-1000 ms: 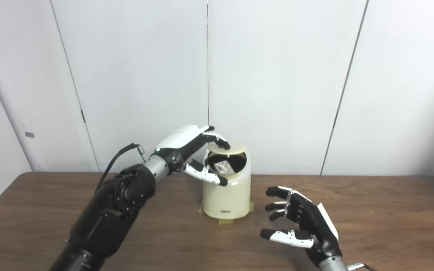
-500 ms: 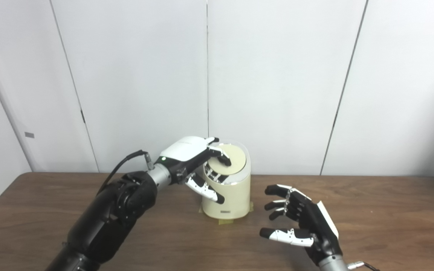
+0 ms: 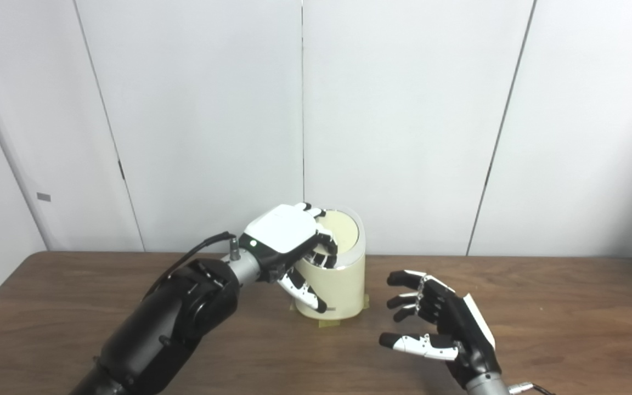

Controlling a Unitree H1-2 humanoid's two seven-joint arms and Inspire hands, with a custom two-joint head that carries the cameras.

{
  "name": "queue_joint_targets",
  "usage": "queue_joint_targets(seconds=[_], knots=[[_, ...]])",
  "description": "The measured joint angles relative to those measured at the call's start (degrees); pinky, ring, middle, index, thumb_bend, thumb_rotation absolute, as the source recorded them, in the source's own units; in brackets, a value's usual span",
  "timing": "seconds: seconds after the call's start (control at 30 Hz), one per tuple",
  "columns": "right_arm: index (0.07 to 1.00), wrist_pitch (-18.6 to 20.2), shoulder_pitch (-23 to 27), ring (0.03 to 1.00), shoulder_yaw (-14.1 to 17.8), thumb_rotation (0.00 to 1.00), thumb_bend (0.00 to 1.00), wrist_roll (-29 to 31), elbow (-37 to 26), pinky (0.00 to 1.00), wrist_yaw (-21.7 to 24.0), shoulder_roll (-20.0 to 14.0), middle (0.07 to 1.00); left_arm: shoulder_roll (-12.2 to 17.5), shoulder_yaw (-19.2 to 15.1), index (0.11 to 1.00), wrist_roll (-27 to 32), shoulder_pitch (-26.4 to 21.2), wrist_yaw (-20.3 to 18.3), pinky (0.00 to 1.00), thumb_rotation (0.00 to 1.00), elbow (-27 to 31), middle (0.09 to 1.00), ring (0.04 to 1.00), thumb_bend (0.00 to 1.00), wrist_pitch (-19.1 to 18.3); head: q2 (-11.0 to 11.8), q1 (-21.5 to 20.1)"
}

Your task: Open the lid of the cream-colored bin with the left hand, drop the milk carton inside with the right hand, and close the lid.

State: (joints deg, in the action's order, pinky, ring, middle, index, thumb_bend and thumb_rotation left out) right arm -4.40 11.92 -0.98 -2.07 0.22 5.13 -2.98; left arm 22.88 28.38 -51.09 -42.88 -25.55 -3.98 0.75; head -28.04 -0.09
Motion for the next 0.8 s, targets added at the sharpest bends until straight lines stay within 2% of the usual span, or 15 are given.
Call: queue_joint_targets(seconds=[0.1, 0.23, 0.33, 0.43, 0.57, 0.7, 0.8], knots=[[0.677, 0.0, -0.02, 0.588, -0.06, 0.0, 0.65, -0.32, 0.0, 0.47, -0.07, 0.0, 0.73, -0.29, 0.02, 0.69, 0.69, -0.13, -2.18, 1.0, 0.33, 0.43, 0.761, 0.954, 0.95, -1.5, -0.09, 0.0], [0.68, 0.0, -0.06, 0.592, -0.09, 0.02, 0.65, -0.73, -0.05, 0.48, -0.28, 0.0, 0.731, -0.31, -0.91, 0.691, 2.01, 0.11, -1.74, 1.0, 0.31, 0.48, 0.736, 0.921, 0.94, -1.54, -0.09, 0.0], [0.679, 0.06, -0.07, 0.591, -0.09, 0.01, 0.64, -0.84, -0.05, 0.48, -0.51, -0.03, 0.73, -0.42, -2.63, 0.733, 3.43, 2.33, 2.1, 1.0, 0.31, 0.5, 0.759, 0.935, 0.89, 0.42, 0.0, 0.26], [0.677, 0.08, -0.09, 0.59, -0.03, 0.0, 0.63, -0.82, -0.03, 0.48, -0.58, -0.2, 0.727, -1.19, -4.1, 0.823, 4.1, 5.37, 7.01, 1.0, 0.29, 0.44, 0.836, 0.971, 0.82, 2.35, 0.09, 0.09], [0.675, 0.09, -0.09, 0.59, -0.1, 0.0, 0.63, -0.81, -0.03, 0.48, -0.58, -0.14, 0.728, -3.29, -6.04, 0.914, 4.38, 10.75, 13.54, 1.0, 0.28, 0.02, 0.924, 0.995, 0.79, 3.95, 0.09, 0.0], [0.675, 0.22, -0.09, 0.594, -0.13, 0.0, 0.63, -0.81, -0.1, 0.48, -0.6, 0.01, 0.728, -7.23, -11.6, 0.959, 9.97, 15.94, 19.2, 1.0, 0.31, -1.15, 0.989, 1.0, 0.77, 5.42, -0.09, 0.09], [0.677, 0.26, -0.12, 0.594, -0.03, 0.0, 0.63, -0.8, -0.09, 0.48, -0.66, -0.08, 0.73, -9.91, -17.28, 0.953, 17.42, 18.67, 21.14, 0.88, 0.31, -0.86, 0.984, 0.989, 0.76, 5.33, 0.0, 0.0]])
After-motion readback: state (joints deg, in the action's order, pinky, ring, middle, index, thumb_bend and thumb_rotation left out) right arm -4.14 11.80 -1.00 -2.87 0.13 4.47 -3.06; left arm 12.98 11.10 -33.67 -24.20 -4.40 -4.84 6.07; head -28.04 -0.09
